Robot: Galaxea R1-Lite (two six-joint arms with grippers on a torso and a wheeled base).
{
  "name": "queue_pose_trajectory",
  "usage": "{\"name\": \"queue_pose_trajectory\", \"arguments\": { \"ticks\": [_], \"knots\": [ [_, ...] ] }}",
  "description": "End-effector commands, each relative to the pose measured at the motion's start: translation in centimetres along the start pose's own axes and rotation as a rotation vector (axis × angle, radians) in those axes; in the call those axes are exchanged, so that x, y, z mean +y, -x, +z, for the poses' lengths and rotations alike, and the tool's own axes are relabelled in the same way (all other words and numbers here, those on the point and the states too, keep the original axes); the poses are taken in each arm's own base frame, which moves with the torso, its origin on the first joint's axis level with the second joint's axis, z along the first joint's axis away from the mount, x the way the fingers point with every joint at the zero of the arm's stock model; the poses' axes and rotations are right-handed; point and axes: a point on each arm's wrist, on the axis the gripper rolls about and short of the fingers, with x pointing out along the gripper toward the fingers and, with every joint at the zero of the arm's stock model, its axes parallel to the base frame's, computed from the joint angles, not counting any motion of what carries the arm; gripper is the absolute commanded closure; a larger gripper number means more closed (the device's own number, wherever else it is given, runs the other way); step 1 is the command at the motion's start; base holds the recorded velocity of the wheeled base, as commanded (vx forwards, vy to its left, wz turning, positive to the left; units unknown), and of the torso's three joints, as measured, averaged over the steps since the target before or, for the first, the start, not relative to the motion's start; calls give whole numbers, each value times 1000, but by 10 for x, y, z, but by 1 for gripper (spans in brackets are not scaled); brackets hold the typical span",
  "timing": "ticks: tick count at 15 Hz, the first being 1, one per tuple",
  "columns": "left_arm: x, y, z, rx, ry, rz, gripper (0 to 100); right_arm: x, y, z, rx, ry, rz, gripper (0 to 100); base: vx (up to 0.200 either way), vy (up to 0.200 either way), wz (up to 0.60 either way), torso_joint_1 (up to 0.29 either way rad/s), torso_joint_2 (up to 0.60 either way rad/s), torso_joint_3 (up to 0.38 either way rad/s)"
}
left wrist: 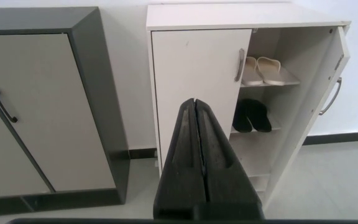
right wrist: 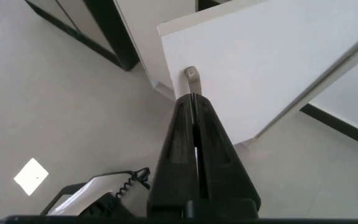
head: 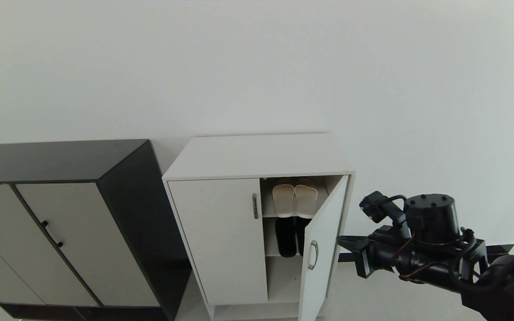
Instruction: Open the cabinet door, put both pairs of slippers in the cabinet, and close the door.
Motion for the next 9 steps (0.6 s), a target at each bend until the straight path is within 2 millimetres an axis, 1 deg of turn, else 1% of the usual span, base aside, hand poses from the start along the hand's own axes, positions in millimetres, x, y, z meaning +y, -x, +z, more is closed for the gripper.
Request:
{"name": "queue_pose_trajectory", "arguments": {
  "ticks": [1, 3, 5, 7, 8, 9],
  "knots": [
    [0, 0, 0, 1, 0, 1, 100, -3, -28, -7, 30, -4, 1, 100, 0, 0, 0, 0, 0, 0],
    [0, 0, 0, 1, 0, 1, 100, -4, -45, -5, 26, -3, 4, 100, 0, 0, 0, 0, 0, 0],
    [0, 0, 0, 1, 0, 1, 100, -5, -56, -5, 26, -2, 5, 100, 0, 0, 0, 0, 0, 0],
    [0, 0, 0, 1, 0, 1, 100, -8, -76, -7, 26, -3, 4, 100, 0, 0, 0, 0, 0, 0],
    [0, 0, 0, 1, 0, 1, 100, -9, -80, -7, 22, -3, 3, 100, 0, 0, 0, 0, 0, 0],
    [0, 0, 0, 1, 0, 1, 100, -11, -91, -4, 5, -3, 2, 100, 0, 0, 0, 0, 0, 0]
  ]
}}
